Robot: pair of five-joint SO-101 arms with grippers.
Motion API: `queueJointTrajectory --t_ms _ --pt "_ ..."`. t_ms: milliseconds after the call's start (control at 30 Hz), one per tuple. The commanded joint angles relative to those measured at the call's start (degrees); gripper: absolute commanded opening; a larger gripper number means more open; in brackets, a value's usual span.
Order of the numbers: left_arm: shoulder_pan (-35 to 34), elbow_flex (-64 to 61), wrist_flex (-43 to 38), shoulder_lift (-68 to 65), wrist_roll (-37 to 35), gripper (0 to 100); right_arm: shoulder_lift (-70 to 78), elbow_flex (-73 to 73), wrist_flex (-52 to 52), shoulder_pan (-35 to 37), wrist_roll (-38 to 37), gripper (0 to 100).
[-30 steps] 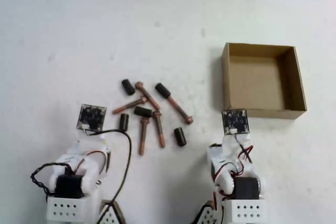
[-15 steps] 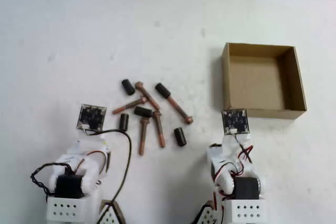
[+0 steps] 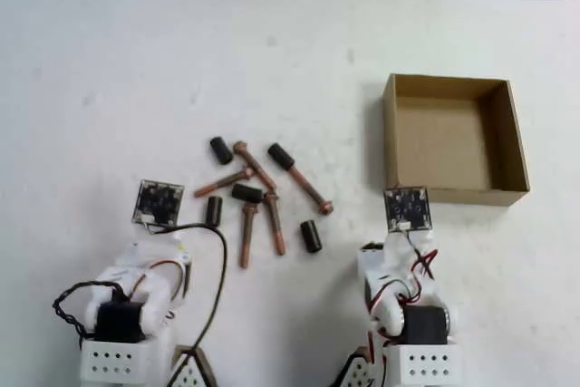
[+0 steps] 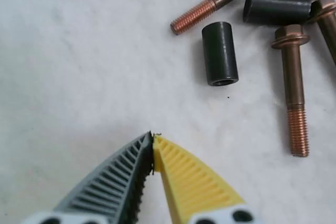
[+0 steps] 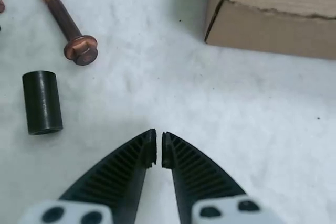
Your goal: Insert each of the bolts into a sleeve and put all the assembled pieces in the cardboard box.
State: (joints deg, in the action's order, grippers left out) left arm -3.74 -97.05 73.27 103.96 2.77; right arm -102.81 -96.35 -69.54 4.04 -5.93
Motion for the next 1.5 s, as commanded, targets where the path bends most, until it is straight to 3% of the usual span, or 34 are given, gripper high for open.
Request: queueJointTrajectory --t_ms 0,67,233,300,467,700,867,967,1200,1467 --pt "0.7 0.1 0.1 0.3 0.4 2 -0.4 -0.5 2.8 0.5 -0.3 1.8" --pt "0.7 0.1 -0.3 0.4 0.6 2 -0.4 -0.5 4.7 0.5 -3.7 1.8" --pt "0.6 0.1 -4.1 0.4 1.1 2 -0.4 -0.5 8.2 0.5 -28.1 1.8" --pt "0.5 0.0 -4.4 0.4 5.5 2 -0.4 -0.5 8.2 0.6 -33.1 1.8" --pt "0.5 0.0 -4.0 0.4 15.2 2 -0.4 -0.4 12.8 0.0 -33.7 1.7" --pt "0.4 0.0 -3.9 0.4 11.5 2 -0.1 4.2 11.2 0.4 -33.7 1.7" --pt "0.1 0.0 -4.0 0.4 8.5 2 0.0 9.8 8.3 0.4 -27.6 1.8" --pt "-2.3 0.0 -4.2 0.4 8.1 2 0.0 14.3 5.4 0.5 -27.6 1.9" --pt "-2.8 0.0 -4.2 0.4 6.3 2 0.1 22.0 2.6 0.5 -27.4 14.2" --pt "-2.7 0.0 -4.2 0.4 6.3 2 10.4 29.5 2.6 0.5 -24.1 14.4"
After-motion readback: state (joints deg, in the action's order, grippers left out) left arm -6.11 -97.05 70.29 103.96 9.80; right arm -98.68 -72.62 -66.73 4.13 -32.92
